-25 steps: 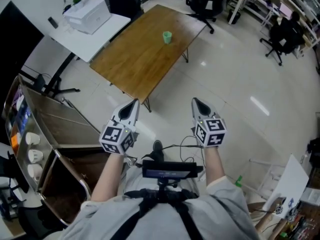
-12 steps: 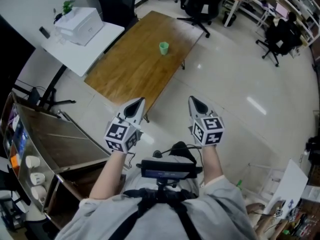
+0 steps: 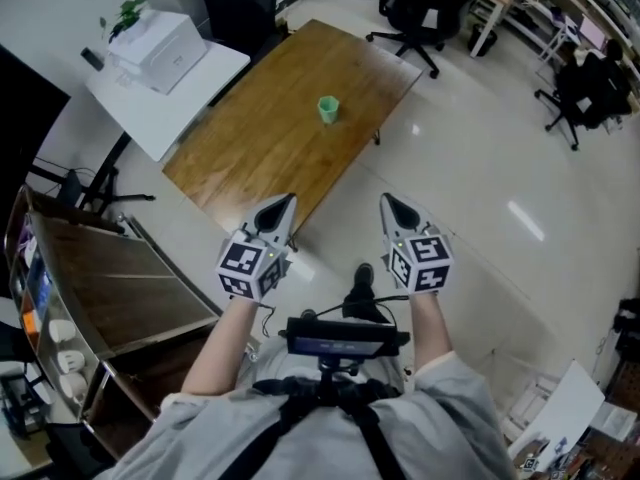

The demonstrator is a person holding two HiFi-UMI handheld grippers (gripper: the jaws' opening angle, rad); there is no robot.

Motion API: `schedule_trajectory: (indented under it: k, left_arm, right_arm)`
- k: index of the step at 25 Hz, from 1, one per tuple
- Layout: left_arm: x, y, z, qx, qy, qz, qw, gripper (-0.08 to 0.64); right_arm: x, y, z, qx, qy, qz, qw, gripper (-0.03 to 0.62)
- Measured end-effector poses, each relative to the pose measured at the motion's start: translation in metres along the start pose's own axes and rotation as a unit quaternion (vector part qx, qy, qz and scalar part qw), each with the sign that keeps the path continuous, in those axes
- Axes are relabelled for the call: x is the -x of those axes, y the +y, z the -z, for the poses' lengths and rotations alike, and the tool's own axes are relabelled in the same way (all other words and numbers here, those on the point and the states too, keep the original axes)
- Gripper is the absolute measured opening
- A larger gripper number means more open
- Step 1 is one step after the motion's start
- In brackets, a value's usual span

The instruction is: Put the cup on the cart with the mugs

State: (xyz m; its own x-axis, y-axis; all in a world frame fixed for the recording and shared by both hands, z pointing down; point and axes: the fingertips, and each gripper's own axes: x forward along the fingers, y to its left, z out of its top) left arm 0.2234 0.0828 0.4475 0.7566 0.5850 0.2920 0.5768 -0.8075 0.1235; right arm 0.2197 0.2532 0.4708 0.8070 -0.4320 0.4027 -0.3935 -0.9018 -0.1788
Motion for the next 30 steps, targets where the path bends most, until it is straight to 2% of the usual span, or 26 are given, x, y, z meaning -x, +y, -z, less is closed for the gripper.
schedule_trajectory:
  k: [6,13,15,17,21,25,30]
  left_arm:
    - [-0.076,0.006,-0.01,0.003,0.016,-0.028,0.9995,0.008]
    - [-0.149,0.032,-0.02,0.003,0.041,-0.06,0.9974,0.008]
    - [-0.17,0.04,-0.019,-0.005,0.054,-0.063,0.9965,0.008]
    - [-0.193,0.051,-0.016,-0.014,0.071,-0.058,0.9957,0.009]
    - [-0.241,0.069,-0.005,-0.03,0.113,-0.022,0.9929,0.113]
    - [-0.283,0.096,0.017,-0.068,0.172,0.006,0.9827,0.215]
    - [-0.326,0.125,0.049,-0.139,0.248,0.037,0.9579,0.285]
  right_arm:
    - [-0.034,-0.057,-0.01,0.006,0.013,-0.031,0.999,0.002]
    - [-0.083,-0.095,-0.011,0.051,0.045,-0.066,0.995,0.002]
    - [-0.094,-0.1,-0.01,0.051,0.052,-0.074,0.995,0.002]
    - [-0.11,-0.107,-0.01,0.057,0.056,-0.073,0.994,0.002]
    - [-0.154,-0.124,-0.003,0.079,0.068,-0.06,0.993,0.002]
    - [-0.202,-0.125,0.006,0.086,0.088,-0.065,0.99,0.002]
    - [-0.26,-0.133,0.02,0.091,0.121,-0.061,0.987,0.002]
